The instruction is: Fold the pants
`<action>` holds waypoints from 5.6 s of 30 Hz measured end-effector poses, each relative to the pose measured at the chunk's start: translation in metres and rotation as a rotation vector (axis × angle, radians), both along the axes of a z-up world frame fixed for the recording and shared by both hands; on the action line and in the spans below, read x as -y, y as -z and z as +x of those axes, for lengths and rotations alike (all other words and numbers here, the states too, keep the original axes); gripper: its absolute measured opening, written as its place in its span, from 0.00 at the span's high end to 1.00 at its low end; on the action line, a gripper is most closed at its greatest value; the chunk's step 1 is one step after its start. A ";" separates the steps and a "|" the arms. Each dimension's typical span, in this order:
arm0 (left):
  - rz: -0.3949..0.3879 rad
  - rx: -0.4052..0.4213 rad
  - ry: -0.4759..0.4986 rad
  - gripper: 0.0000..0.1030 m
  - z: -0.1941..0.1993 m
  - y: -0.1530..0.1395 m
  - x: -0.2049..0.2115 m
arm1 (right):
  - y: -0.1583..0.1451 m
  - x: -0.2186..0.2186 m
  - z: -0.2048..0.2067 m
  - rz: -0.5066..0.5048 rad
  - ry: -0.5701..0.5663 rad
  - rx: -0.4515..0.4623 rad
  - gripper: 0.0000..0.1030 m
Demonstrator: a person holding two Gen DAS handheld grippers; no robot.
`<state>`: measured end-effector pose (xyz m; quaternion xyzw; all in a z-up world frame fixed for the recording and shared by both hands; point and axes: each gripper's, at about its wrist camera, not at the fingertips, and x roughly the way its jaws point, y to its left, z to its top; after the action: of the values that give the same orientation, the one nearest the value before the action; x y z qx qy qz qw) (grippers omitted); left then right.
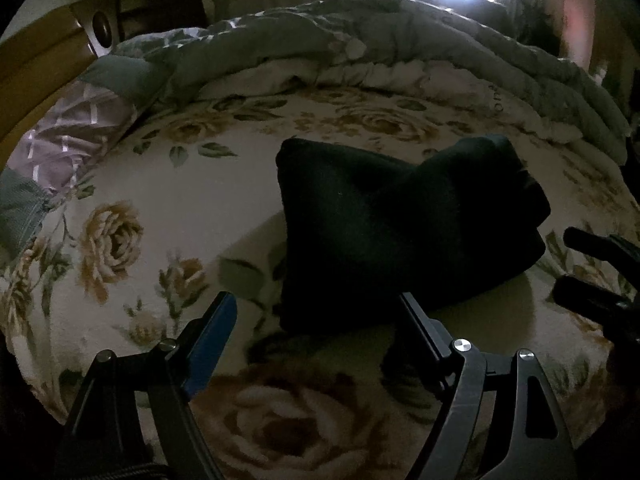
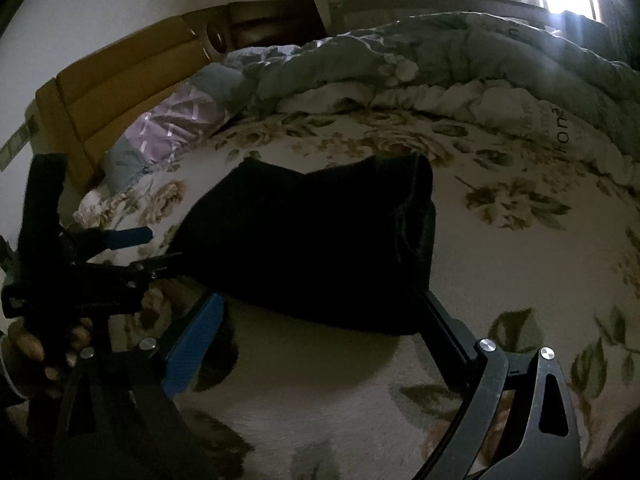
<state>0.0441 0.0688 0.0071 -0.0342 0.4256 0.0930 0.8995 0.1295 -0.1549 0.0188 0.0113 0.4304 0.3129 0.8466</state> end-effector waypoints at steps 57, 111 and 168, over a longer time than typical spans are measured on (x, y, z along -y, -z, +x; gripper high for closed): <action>0.022 -0.050 0.045 0.19 0.007 0.023 0.013 | 0.029 -0.012 0.010 -0.042 -0.029 -0.046 0.06; 0.029 -0.054 0.035 0.19 0.008 0.018 0.010 | 0.029 -0.014 0.011 -0.042 -0.033 -0.047 0.06; 0.044 0.010 -0.011 0.20 0.040 -0.014 0.010 | 0.008 -0.004 0.032 0.002 0.032 -0.028 0.06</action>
<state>0.0842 0.0587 0.0216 -0.0174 0.4189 0.1072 0.9015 0.1620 -0.1507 0.0103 0.0234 0.4418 0.2995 0.8453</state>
